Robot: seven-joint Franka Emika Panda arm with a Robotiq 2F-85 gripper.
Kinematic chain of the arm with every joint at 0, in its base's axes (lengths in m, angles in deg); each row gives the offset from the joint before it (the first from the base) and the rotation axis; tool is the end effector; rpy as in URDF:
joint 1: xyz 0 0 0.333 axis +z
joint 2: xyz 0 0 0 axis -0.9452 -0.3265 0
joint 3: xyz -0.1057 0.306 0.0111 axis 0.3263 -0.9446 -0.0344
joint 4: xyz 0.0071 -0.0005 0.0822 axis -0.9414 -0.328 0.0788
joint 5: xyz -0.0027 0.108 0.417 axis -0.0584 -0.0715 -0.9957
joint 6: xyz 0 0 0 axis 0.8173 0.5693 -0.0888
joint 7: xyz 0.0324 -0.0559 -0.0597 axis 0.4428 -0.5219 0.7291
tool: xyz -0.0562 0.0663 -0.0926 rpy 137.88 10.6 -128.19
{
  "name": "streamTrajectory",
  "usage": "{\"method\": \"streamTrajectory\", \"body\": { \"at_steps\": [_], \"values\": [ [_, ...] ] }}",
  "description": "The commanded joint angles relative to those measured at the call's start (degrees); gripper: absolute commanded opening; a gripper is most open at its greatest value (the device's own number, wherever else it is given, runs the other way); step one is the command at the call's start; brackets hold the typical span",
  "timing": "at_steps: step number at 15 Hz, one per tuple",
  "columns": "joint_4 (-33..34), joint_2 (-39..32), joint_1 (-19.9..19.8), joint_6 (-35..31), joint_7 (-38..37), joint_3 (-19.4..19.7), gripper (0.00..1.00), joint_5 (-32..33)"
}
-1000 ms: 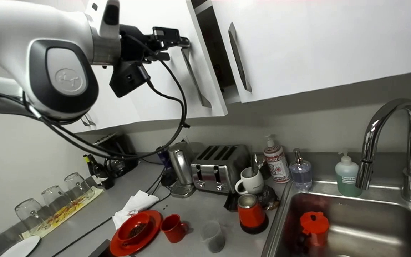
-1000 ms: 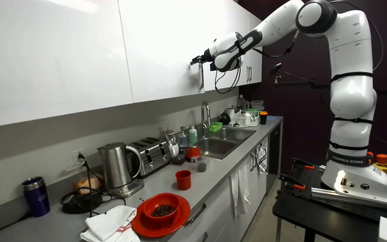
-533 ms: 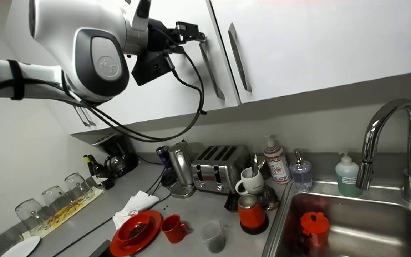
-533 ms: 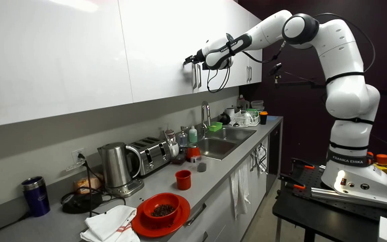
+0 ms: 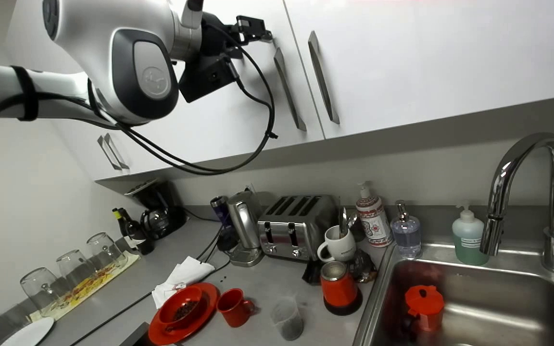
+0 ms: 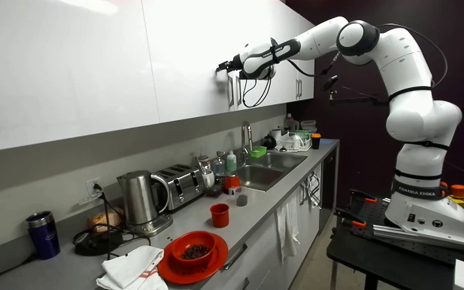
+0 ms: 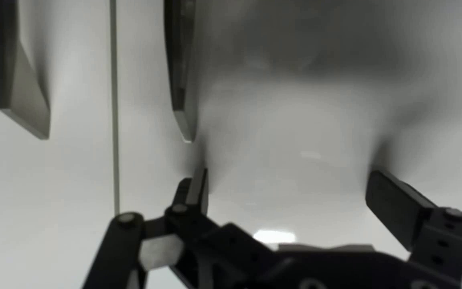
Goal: Close the overhead cabinet door
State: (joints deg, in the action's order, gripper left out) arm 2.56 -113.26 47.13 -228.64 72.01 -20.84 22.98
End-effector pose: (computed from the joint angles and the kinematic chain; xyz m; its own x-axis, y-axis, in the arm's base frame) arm 0.7734 -0.0489 0.6208 0.1940 0.0345 0.9804 0.0415 -0.9988 0.0270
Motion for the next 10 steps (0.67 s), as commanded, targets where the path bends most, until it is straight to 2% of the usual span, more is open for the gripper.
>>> {"method": "streamTrajectory", "body": {
  "at_steps": [1,2,3,10],
  "values": [
    [3.5,-2.4,-2.8,1.3,2.3,-4.9,1.00,0.2],
    [3.2,-2.4,-3.5,1.0,2.5,-6.0,1.00,0.1],
    [0.7,-0.6,-2.1,0.1,1.0,-3.2,1.00,0.0],
    [0.8,-0.9,-3.1,0.1,1.3,-4.6,1.00,0.0]
  ]
}}
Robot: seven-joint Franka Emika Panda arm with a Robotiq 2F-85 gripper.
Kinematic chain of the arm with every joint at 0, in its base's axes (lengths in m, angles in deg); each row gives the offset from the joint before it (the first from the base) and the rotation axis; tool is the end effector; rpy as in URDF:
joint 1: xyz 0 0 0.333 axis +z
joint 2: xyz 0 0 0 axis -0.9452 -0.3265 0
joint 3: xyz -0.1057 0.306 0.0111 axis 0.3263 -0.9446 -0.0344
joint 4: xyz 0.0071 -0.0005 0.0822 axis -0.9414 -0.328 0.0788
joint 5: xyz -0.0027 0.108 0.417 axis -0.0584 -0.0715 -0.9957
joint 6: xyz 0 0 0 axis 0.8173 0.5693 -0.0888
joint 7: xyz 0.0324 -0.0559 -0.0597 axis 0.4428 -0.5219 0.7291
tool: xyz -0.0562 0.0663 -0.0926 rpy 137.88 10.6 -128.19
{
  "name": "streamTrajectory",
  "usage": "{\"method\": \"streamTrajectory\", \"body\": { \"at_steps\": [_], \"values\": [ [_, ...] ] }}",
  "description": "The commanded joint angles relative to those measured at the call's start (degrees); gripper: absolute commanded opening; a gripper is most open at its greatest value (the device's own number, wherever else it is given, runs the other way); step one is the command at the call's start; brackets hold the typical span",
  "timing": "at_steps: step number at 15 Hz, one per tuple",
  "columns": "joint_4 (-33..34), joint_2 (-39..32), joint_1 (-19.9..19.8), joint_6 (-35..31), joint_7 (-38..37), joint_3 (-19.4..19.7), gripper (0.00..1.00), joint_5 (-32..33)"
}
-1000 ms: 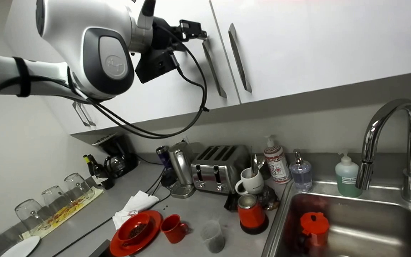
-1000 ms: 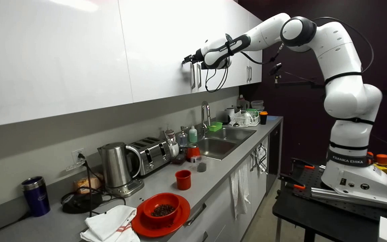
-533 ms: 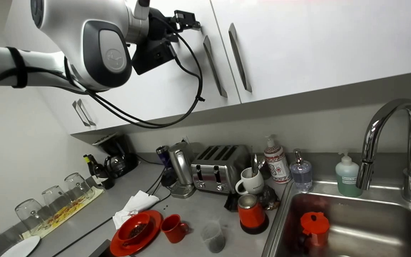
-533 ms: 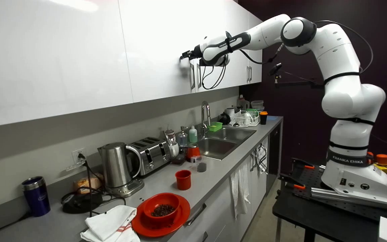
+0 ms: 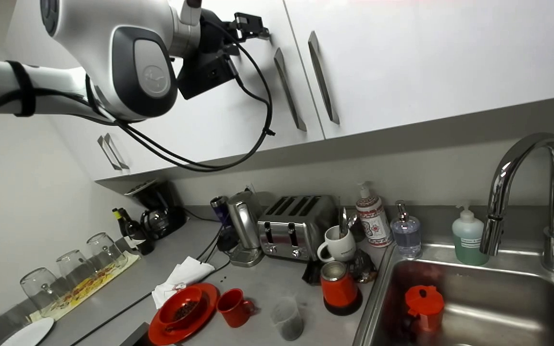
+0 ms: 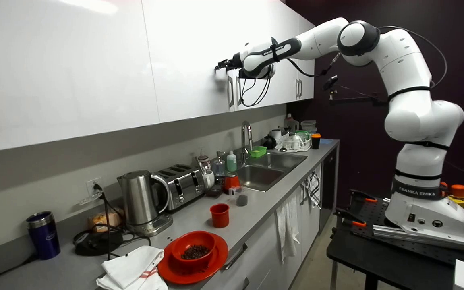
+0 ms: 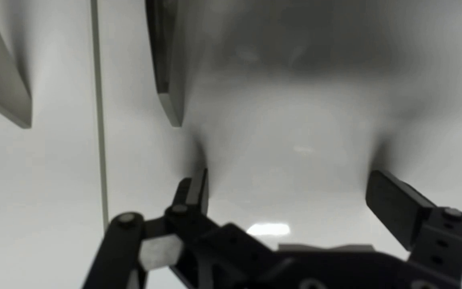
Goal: Close the overhead cabinet door
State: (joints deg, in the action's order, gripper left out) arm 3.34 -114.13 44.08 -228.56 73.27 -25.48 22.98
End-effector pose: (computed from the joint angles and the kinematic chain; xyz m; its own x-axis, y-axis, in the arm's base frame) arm 0.7737 -0.0462 0.6274 0.1793 0.0222 0.9835 0.0625 -0.9980 0.0112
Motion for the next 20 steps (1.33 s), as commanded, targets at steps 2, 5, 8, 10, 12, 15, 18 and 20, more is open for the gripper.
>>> {"method": "streamTrajectory", "body": {
  "at_steps": [2,5,8,10,12,15,18,20],
  "values": [
    [0.0,0.0,0.0,0.0,0.0,0.0,1.00,0.0],
    [0.0,0.0,0.0,0.0,0.0,0.0,1.00,0.0],
    [0.0,0.0,0.0,0.0,0.0,0.0,1.00,0.0],
    [0.0,0.0,0.0,0.0,0.0,0.0,1.00,0.0],
    [0.0,0.0,0.0,0.0,0.0,0.0,1.00,0.0],
    [0.0,0.0,0.0,0.0,0.0,0.0,1.00,0.0],
    [-6.5,2.8,-6.1,-3.3,1.4,-7.8,1.00,-0.3],
    [-12.6,5.2,-10.1,-6.8,1.5,-12.1,1.00,0.1]
  ]
}}
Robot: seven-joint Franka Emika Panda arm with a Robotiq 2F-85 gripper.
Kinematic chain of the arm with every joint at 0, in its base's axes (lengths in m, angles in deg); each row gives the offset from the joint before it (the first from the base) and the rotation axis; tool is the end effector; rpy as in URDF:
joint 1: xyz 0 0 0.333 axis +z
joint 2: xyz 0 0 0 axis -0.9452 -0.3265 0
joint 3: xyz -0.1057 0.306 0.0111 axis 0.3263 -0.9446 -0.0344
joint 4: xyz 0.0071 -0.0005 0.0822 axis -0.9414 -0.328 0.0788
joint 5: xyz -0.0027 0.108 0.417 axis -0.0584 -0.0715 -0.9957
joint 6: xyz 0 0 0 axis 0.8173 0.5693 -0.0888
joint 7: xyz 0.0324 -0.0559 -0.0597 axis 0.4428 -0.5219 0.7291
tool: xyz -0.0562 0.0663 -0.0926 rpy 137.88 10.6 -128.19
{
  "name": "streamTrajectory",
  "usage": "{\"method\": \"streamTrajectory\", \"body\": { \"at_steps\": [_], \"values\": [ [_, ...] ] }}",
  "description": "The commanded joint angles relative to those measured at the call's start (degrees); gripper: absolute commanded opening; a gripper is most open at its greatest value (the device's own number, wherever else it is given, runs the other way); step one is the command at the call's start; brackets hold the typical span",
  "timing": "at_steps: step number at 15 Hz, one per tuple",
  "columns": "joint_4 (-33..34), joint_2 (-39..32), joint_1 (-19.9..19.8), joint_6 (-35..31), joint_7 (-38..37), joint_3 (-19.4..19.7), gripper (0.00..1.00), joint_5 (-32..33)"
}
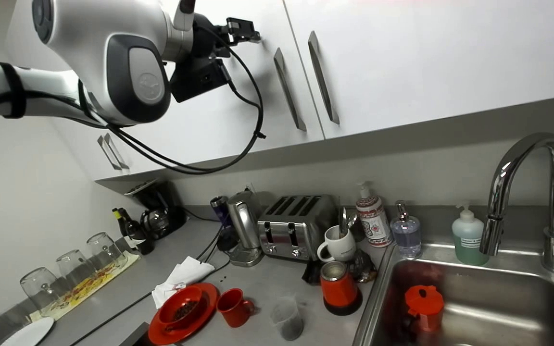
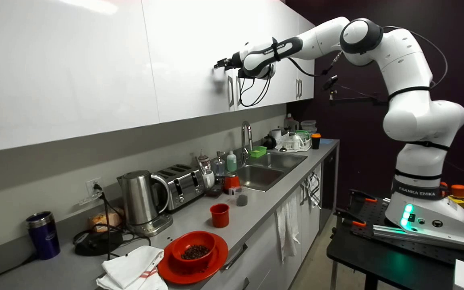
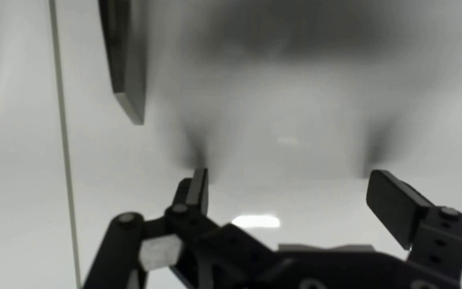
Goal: Close the overhead cabinet door
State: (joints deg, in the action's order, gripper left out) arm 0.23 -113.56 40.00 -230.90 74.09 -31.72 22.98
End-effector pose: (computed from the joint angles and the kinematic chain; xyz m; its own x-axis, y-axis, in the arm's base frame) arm 0.7642 -0.0298 0.6260 0.1586 0.0052 0.9873 0.0998 -0.9949 -0.0108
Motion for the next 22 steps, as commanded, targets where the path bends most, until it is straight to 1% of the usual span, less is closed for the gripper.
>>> {"method": "streamTrajectory", "body": {
  "at_steps": [1,2,6,7,9,11,14,16,18,22],
  "values": [
    [-12.0,5.3,-8.3,-6.0,0.5,-8.5,1.00,0.4],
    [-15.0,6.8,-9.8,-8.2,-0.3,-9.2,1.00,0.2],
    [-25.1,11.5,-18.5,-14.6,-3.0,-15.6,1.00,1.0],
    [-24.5,12.2,-20.8,-12.0,-3.4,-17.5,1.00,1.4],
    [-28.7,14.1,-25.8,-12.0,-4.3,-21.1,1.00,2.2],
    [-31.5,14.5,-30.5,-11.0,-4.8,-25.0,1.00,3.5],
    [-34.0,13.8,-36.0,-6.6,-4.3,-29.4,1.00,4.9],
    [-34.6,13.3,-38.2,-1.9,-3.4,-31.0,1.00,4.4],
    [-34.5,13.3,-39.2,3.2,-2.7,-31.2,1.00,3.4],
    [-33.0,12.9,-39.6,14.6,-1.8,-30.6,1.00,3.2]
  ]
}}
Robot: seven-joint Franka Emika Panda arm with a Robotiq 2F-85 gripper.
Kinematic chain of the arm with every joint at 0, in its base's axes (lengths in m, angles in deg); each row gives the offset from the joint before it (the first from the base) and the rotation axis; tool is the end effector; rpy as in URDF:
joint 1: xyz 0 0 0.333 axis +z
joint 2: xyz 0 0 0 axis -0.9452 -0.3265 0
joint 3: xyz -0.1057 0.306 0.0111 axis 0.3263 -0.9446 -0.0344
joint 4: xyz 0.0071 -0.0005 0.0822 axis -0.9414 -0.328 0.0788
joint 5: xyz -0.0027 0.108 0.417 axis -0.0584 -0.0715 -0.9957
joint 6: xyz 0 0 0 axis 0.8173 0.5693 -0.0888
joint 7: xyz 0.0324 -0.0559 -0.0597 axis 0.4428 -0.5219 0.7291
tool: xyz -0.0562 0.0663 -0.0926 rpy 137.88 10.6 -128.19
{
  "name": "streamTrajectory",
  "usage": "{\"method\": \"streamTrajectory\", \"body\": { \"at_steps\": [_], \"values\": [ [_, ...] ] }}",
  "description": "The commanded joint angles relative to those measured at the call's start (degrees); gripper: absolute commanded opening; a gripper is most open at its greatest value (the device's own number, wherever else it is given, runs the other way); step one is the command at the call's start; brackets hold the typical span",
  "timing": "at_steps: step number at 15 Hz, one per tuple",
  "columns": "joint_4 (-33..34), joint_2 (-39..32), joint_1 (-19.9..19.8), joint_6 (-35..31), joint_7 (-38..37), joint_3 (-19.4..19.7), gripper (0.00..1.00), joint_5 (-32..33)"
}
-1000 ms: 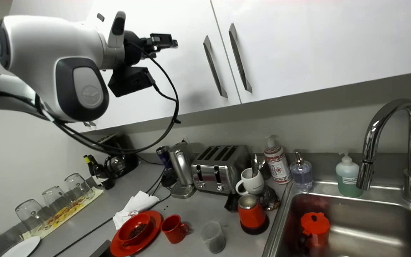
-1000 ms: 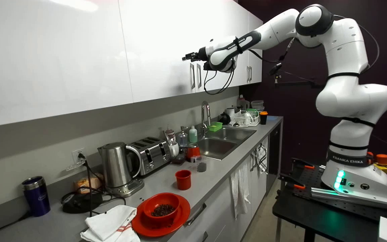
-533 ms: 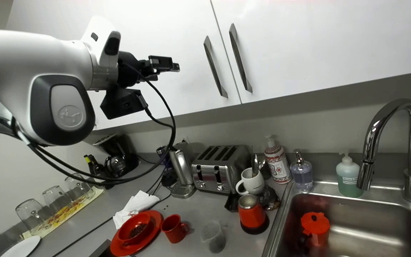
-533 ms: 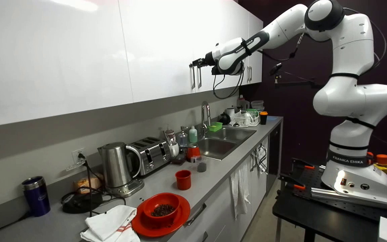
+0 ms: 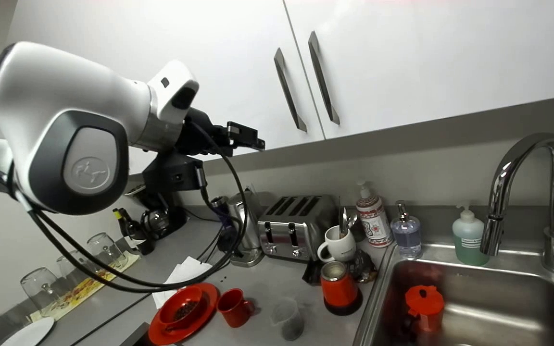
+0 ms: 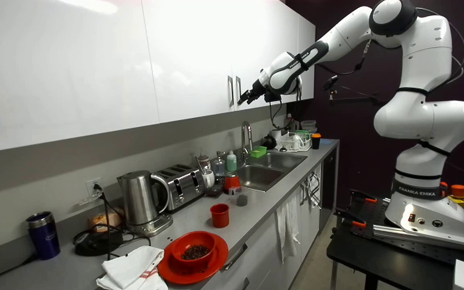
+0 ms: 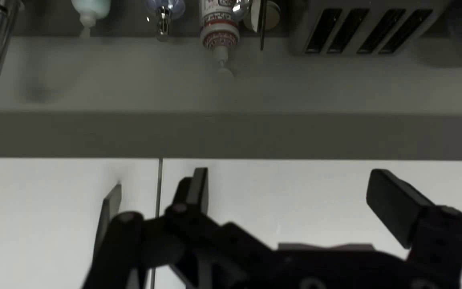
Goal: Close the overhead cabinet door
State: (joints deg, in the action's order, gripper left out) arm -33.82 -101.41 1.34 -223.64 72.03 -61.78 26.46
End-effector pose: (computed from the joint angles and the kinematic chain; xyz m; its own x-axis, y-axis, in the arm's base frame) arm 0.6592 -0.0586 0.4734 0.5616 0.0641 0.8249 0.0892 -0.9959 0.0167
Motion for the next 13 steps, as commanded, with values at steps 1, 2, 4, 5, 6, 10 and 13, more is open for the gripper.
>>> {"method": "streamTrajectory", "body": {
  "at_steps": [1,2,4,5,6,10,13],
  "values": [
    [1.4,1.0,-0.8,10.3,0.2,-0.2,1.00,-0.3],
    [2.2,0.7,-0.7,13.9,0.6,-0.4,1.00,-0.2],
    [3.8,-0.4,-0.8,20.8,2.0,-1.1,1.00,-0.4],
    [4.4,-0.5,-0.6,23.4,2.5,-1.1,1.00,-0.2],
    [4.7,-0.1,-0.4,25.8,2.4,-1.0,1.00,-0.2],
    [3.0,3.3,9.9,20.7,8.7,10.3,1.00,-10.9],
    [3.0,3.7,11.1,20.6,8.8,11.5,1.00,-11.1]
  ]
}}
